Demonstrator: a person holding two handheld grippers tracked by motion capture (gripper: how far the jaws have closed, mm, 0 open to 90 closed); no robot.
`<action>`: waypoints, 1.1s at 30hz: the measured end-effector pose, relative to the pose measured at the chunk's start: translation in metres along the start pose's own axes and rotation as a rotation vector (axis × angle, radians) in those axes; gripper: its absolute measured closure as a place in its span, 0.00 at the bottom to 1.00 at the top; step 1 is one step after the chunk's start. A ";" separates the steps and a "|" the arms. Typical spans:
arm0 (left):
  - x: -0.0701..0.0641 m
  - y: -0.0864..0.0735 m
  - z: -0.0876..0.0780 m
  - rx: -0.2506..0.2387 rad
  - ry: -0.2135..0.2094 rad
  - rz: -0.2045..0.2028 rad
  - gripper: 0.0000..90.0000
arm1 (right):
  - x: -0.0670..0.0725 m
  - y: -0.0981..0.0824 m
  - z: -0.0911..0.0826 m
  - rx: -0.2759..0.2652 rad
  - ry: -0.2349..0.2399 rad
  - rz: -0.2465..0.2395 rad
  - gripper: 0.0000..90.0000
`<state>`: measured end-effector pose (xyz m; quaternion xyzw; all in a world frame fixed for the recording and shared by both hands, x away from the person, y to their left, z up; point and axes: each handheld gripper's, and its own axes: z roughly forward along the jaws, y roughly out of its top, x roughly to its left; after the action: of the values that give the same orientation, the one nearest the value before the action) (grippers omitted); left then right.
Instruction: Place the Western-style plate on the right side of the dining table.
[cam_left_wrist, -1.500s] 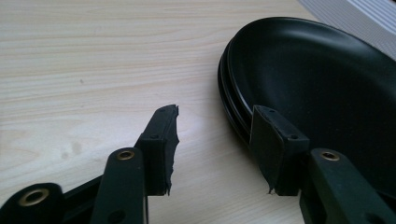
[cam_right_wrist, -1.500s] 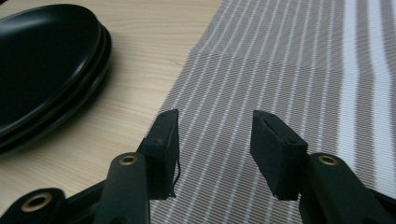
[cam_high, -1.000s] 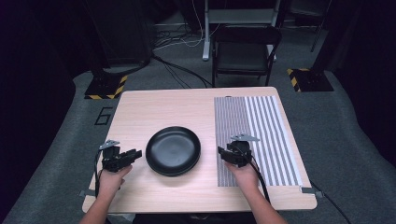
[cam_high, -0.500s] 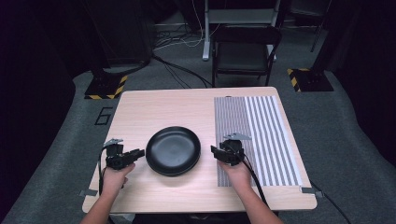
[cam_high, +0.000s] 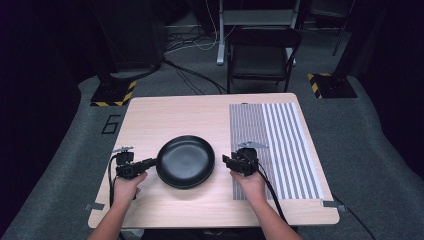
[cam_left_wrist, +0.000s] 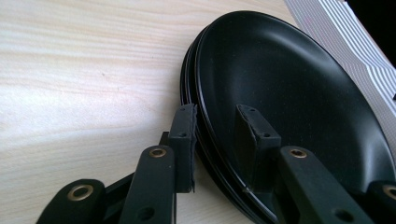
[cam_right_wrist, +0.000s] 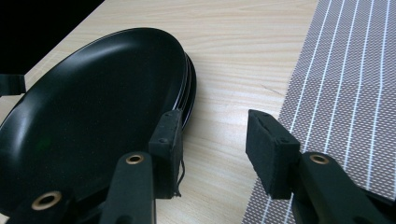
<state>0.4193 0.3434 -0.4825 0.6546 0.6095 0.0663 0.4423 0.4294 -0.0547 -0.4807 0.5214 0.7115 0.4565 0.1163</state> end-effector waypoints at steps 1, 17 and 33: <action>0.000 0.001 0.001 0.001 -0.001 -0.014 0.77 | 0.000 0.000 0.001 0.000 0.004 0.004 0.62; 0.002 -0.009 0.004 -0.013 -0.029 -0.025 0.83 | 0.005 -0.001 0.015 0.010 0.039 0.064 0.66; -0.001 -0.013 0.005 -0.043 -0.024 -0.008 0.84 | 0.014 -0.004 0.031 0.019 0.101 0.137 0.66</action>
<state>0.4125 0.3386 -0.4935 0.6431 0.6054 0.0698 0.4637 0.4403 -0.0264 -0.4969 0.5464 0.6833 0.4824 0.0439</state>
